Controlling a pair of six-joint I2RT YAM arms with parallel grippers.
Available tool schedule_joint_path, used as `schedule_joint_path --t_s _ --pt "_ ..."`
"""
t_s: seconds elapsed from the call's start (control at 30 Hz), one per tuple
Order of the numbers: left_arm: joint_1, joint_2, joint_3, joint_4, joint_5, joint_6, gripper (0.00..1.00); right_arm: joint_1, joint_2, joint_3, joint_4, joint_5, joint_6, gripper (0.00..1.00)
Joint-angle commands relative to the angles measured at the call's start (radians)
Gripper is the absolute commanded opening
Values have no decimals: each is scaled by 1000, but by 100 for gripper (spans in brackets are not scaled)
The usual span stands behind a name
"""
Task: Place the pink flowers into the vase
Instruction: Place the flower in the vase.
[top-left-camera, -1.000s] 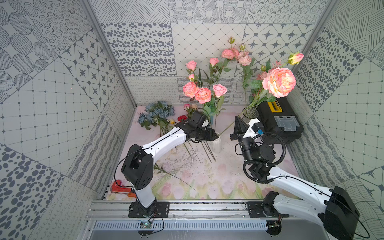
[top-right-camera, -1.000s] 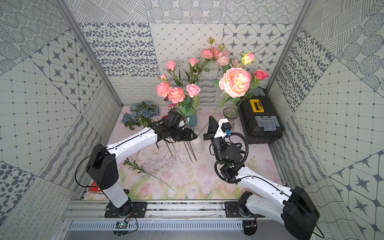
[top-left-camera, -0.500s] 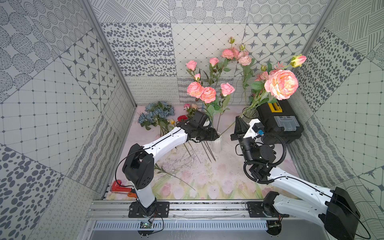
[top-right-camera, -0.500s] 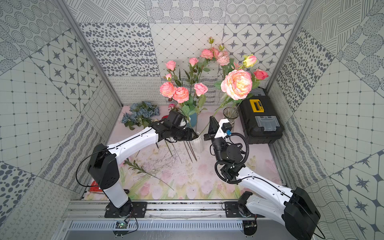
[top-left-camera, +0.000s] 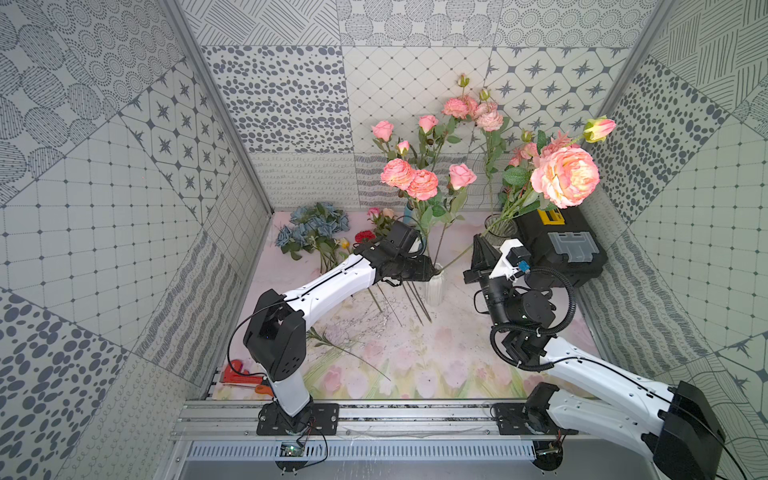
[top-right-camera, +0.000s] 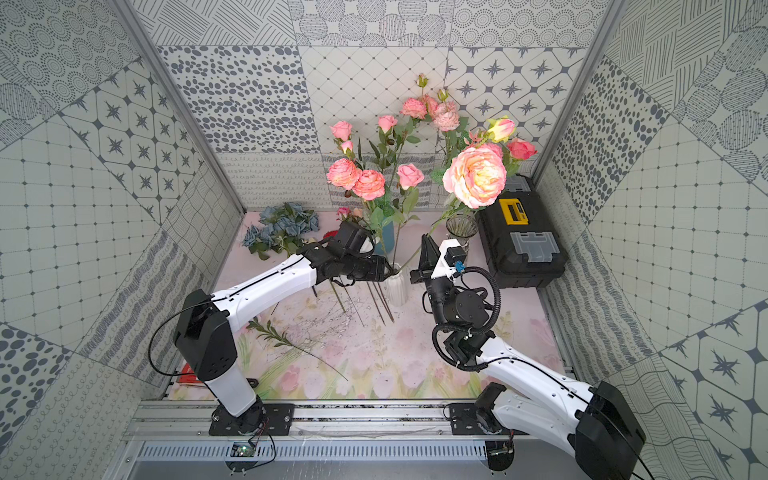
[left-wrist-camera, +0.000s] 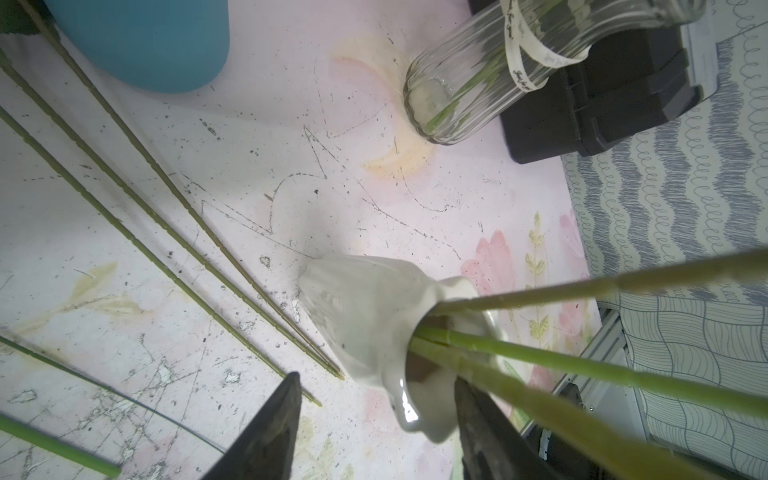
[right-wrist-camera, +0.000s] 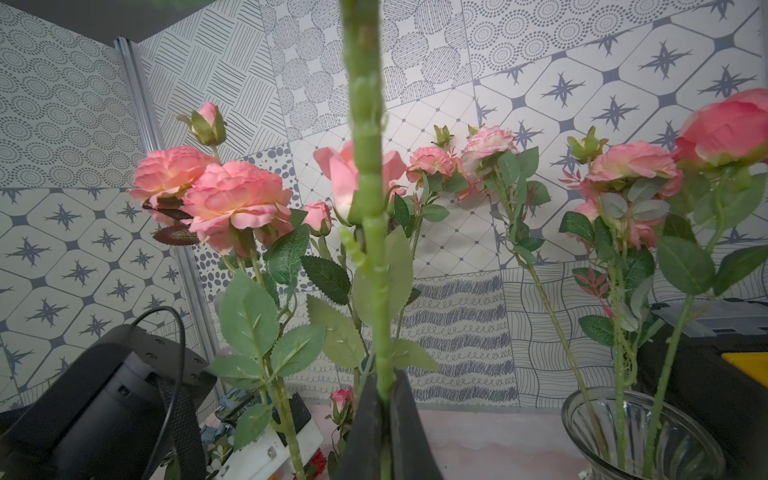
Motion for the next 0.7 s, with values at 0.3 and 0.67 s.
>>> schedule_joint_path --t_s 0.3,0.67 --pt "-14 3 34 -96 -107 37 55 24 -10 29 -130 -23 -50 0" --pt "-36 32 76 -140 -149 52 47 45 -18 115 -276 -50 -74 0"
